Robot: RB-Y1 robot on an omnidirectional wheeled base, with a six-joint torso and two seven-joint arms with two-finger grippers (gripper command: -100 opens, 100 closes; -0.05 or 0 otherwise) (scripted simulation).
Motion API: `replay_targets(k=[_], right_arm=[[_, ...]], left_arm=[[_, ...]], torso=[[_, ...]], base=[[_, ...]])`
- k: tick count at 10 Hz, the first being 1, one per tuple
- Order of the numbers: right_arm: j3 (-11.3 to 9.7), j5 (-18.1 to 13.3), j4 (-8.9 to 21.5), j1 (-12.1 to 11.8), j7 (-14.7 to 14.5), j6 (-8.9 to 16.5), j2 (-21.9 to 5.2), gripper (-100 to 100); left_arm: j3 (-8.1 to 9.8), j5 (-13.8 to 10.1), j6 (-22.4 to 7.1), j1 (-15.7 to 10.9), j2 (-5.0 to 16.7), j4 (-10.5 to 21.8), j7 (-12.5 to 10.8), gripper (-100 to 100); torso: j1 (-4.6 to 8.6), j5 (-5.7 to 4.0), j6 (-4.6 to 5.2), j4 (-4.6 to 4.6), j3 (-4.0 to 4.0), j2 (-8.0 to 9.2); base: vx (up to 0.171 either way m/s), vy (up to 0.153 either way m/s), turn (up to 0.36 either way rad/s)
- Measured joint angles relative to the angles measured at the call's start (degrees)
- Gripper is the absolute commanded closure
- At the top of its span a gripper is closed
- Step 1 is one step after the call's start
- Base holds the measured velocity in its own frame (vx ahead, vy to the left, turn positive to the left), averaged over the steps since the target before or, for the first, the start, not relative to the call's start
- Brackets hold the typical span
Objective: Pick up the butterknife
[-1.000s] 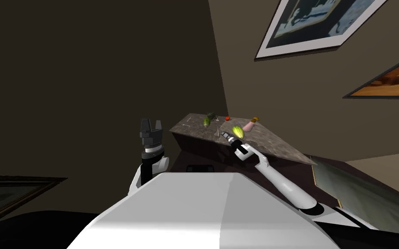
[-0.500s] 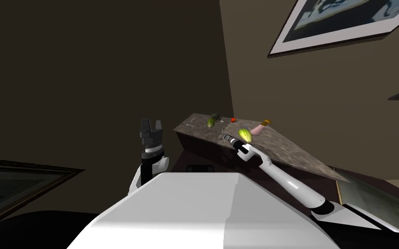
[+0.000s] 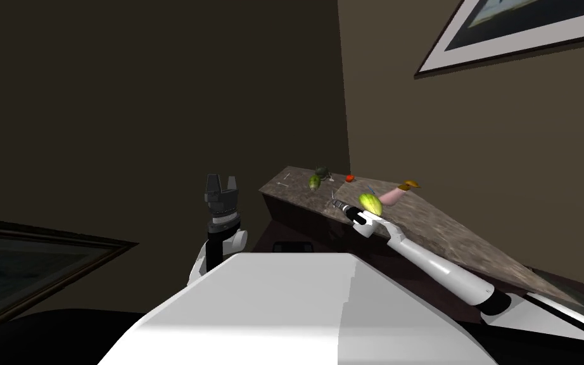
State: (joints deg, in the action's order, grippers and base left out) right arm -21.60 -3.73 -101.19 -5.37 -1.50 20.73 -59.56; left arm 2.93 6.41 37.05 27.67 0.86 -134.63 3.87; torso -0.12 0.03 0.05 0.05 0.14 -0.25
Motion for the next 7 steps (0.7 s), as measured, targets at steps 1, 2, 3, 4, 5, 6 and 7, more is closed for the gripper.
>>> replay_targets(k=[1,2,3,4,5,6,7], right_arm=[[-1.3,1.1,1.5,0.7,0.7,1.2,-2.2,-100],[-2.6,1.6,3.6,1.1,1.3,2.2,-3.8,-100],[-3.2,1.8,3.9,1.2,1.7,3.1,-4.5,-100],[-3.9,2.0,4.0,1.3,2.1,4.6,-5.4,-100],[-5.4,2.8,5.8,2.2,2.4,5.8,-6.4,-100],[-6.0,3.9,5.2,1.7,3.1,7.5,-8.8,-100],[-7.1,4.6,6.6,2.1,3.7,8.4,-10.0,-100]], left_arm=[[0.0,0.0,0.0,0.0,0.0,0.0,0.0,0],[0.0,0.0,0.0,0.0,0.0,0.0,0.0,0],[0.0,0.0,0.0,0.0,0.0,0.0,0.0,0],[0.0,0.0,0.0,0.0,0.0,0.0,0.0,0],[0.0,0.0,0.0,0.0,0.0,0.0,0.0,0],[0.0,0.0,0.0,0.0,0.0,0.0,0.0,0],[0.0,0.0,0.0,0.0,0.0,0.0,0.0,0]], torso=[[-0.03,0.01,-0.01,0.02,0.05,-0.09],[-0.05,0.01,0.0,0.03,0.08,-0.13],[-0.04,0.01,0.03,0.02,0.04,-0.06],[-0.01,0.0,0.01,0.01,0.01,-0.01],[0.0,0.0,0.0,0.01,0.03,-0.04],[-0.05,0.02,0.02,0.01,0.04,-0.07],[-0.08,0.01,0.02,0.03,0.07,-0.11]], base=[[0.091,0.057,0.175],[0.068,0.046,0.051],[0.059,0.036,0.089],[0.067,0.035,0.169],[0.084,0.048,0.147],[0.095,0.06,0.098],[0.102,0.075,0.157]])
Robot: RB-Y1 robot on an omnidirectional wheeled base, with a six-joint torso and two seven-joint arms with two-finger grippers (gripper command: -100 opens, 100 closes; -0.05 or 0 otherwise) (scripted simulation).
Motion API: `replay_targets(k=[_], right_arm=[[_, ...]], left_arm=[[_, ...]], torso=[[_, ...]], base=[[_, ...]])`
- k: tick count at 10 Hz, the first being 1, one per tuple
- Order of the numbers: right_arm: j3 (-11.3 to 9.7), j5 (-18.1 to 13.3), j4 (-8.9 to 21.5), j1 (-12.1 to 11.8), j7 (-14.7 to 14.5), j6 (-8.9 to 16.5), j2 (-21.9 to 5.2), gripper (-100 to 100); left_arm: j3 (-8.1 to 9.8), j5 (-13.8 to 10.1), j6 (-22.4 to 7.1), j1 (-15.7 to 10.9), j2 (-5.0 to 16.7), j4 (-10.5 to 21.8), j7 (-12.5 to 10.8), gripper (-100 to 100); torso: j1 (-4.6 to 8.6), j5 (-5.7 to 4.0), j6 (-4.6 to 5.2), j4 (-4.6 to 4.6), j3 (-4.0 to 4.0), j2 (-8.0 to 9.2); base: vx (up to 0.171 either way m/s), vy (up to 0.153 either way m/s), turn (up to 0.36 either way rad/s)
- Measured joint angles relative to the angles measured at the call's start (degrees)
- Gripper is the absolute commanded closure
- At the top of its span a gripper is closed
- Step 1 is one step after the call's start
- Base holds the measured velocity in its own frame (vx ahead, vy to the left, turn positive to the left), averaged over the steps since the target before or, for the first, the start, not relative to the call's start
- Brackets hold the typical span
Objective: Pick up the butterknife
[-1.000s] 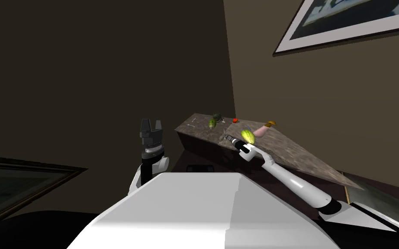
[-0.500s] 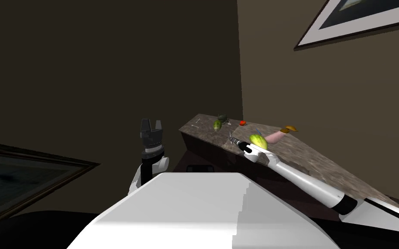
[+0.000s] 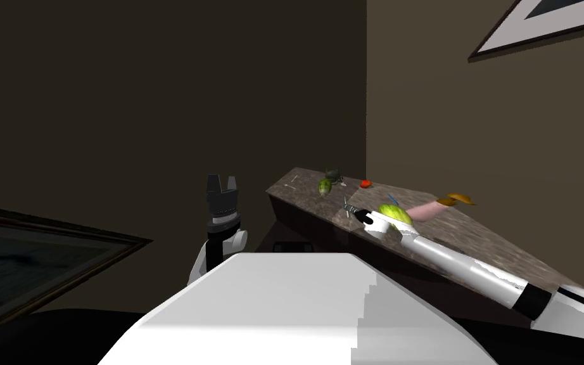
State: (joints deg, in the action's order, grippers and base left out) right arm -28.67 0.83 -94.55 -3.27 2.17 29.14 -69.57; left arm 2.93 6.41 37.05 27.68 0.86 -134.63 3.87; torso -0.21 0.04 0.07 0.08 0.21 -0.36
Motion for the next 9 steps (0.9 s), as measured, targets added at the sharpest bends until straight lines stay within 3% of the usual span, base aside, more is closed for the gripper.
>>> replay_targets(k=[3,4,5,8,9], right_arm=[[-2.2,0.8,1.9,-0.7,1.9,3.0,-2.9,-100],[-2.2,0.9,1.9,-0.7,2.0,3.1,-3.0,0],[-2.2,0.9,1.9,-0.7,2.0,3.1,-3.0,-100],[-1.6,0.0,4.8,-0.6,1.2,1.9,-0.8,-100],[-1.6,0.0,4.9,-0.6,1.2,1.8,-0.7,100]], left_arm=[[0.0,0.0,0.0,0.0,0.0,0.0,0.0,0],[0.0,0.0,0.0,0.0,0.0,0.0,0.0,0],[0.0,0.0,0.0,0.0,0.0,0.0,0.0,0],[0.01,0.0,0.0,0.0,0.0,0.0,0.0,0],[0.01,0.0,0.0,0.0,0.0,0.0,0.0,0]], torso=[[0.06,0.0,0.02,-0.01,-0.03,0.06],[0.13,-0.03,0.02,-0.04,-0.11,0.2],[0.17,-0.04,0.03,-0.07,-0.17,0.31],[0.25,-0.07,0.03,-0.07,-0.19,0.34],[0.21,-0.05,0.04,-0.09,-0.22,0.38]], base=[[0.065,0.031,0.054],[0.007,0.003,0.0],[0.023,-0.011,0.042],[0.014,-0.013,0.029],[0.0,0.0,0.0]])
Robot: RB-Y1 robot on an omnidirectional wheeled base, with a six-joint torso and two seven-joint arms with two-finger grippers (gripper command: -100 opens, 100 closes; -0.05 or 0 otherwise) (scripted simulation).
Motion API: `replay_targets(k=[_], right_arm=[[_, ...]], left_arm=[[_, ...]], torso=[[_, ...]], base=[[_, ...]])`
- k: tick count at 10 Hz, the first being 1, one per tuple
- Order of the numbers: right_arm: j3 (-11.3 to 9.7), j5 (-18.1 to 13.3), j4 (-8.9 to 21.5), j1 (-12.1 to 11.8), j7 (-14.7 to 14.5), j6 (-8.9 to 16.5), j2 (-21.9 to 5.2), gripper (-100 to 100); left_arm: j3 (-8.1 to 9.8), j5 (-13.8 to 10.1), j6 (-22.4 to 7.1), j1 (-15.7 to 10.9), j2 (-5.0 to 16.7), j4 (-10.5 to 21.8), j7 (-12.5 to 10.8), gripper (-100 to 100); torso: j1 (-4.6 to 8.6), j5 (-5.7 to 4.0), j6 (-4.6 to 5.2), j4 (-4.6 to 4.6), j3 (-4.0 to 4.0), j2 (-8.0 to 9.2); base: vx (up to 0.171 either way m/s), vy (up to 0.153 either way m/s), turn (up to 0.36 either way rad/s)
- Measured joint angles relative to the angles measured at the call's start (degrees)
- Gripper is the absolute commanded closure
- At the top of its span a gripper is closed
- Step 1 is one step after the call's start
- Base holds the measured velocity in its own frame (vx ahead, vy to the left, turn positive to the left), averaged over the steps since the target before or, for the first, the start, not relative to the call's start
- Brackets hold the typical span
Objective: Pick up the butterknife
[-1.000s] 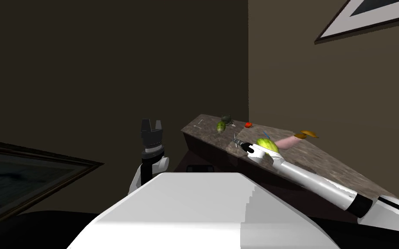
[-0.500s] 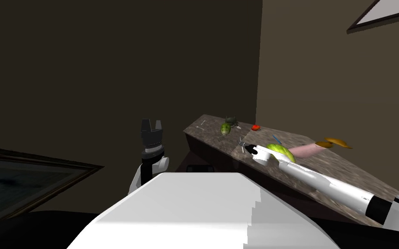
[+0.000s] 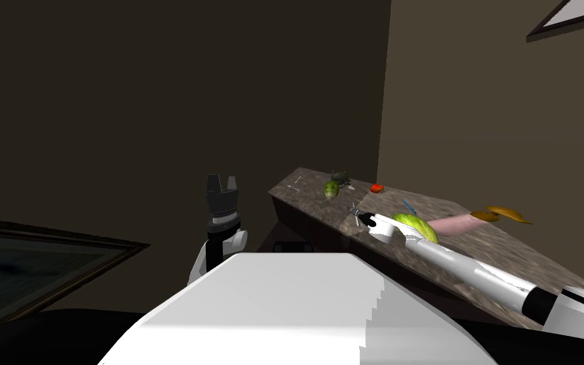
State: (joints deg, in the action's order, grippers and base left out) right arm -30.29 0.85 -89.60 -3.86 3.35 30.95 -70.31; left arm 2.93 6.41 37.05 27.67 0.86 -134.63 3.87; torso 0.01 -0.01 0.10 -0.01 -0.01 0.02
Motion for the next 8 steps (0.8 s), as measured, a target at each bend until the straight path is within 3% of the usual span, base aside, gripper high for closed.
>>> replay_targets(k=[4,5,6,8], right_arm=[[0.0,0.0,0.1,-0.1,0.0,0.2,-0.1,100],[0.0,0.0,0.1,0.0,0.0,0.2,-0.1,0],[0.0,0.0,0.1,0.0,0.0,0.2,-0.1,100],[-0.5,0.8,-2.4,0.0,0.5,1.0,-1.8,100]], left_arm=[[0.0,0.0,0.0,0.0,0.0,0.0,0.0,0],[0.0,0.0,0.0,0.0,0.0,0.0,0.0,0],[0.0,0.0,0.0,0.0,0.0,0.0,0.0,0],[0.0,0.0,0.0,0.0,0.0,0.0,0.0,0]], torso=[[0.02,-0.06,-0.07,-0.03,-0.03,0.03],[0.03,-0.07,-0.07,-0.03,-0.03,0.03],[0.03,-0.07,-0.07,-0.03,-0.03,0.03],[-0.06,-0.03,-0.02,-0.04,-0.08,0.13]], base=[[0.0,-0.001,-0.004],[0.0,0.0,0.0],[-0.008,0.006,-0.05],[-0.015,0.015,-0.046]])
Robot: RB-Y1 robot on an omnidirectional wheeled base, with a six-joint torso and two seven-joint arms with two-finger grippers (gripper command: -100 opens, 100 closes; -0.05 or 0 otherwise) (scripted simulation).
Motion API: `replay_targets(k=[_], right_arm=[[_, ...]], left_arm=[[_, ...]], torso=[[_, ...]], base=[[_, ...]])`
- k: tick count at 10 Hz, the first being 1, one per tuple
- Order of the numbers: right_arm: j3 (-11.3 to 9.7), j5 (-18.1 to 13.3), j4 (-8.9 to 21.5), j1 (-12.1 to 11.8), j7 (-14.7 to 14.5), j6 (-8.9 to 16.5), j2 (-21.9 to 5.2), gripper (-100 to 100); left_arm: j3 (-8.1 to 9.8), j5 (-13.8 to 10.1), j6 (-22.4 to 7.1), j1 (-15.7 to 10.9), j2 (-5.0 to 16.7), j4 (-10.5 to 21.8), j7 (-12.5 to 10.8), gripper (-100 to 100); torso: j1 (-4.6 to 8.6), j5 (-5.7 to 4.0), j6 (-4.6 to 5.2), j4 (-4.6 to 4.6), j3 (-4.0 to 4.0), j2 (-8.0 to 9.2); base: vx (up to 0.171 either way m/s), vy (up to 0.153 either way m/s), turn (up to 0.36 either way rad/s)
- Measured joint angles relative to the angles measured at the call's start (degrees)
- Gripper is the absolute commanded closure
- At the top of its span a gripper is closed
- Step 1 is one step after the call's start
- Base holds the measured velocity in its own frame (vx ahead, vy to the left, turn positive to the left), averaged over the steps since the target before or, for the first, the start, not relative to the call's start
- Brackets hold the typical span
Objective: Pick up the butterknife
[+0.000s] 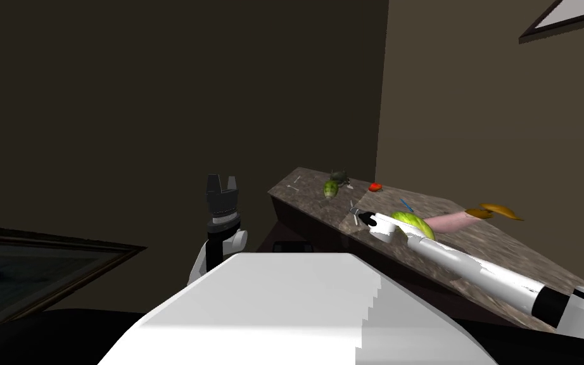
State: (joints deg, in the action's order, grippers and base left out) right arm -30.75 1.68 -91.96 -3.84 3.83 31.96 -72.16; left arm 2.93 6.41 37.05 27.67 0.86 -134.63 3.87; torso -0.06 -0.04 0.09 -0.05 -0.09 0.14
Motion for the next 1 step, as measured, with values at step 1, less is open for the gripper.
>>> replay_targets(k=[1], right_arm=[[0.0,0.1,-0.1,0.0,0.1,0.1,-0.1,0]], left_arm=[[0.0,0.0,0.0,0.0,0.0,0.0,0.0,0]], torso=[[0.03,-0.02,-0.02,0.01,0.02,-0.03]], base=[[0.0,0.0,0.0]])
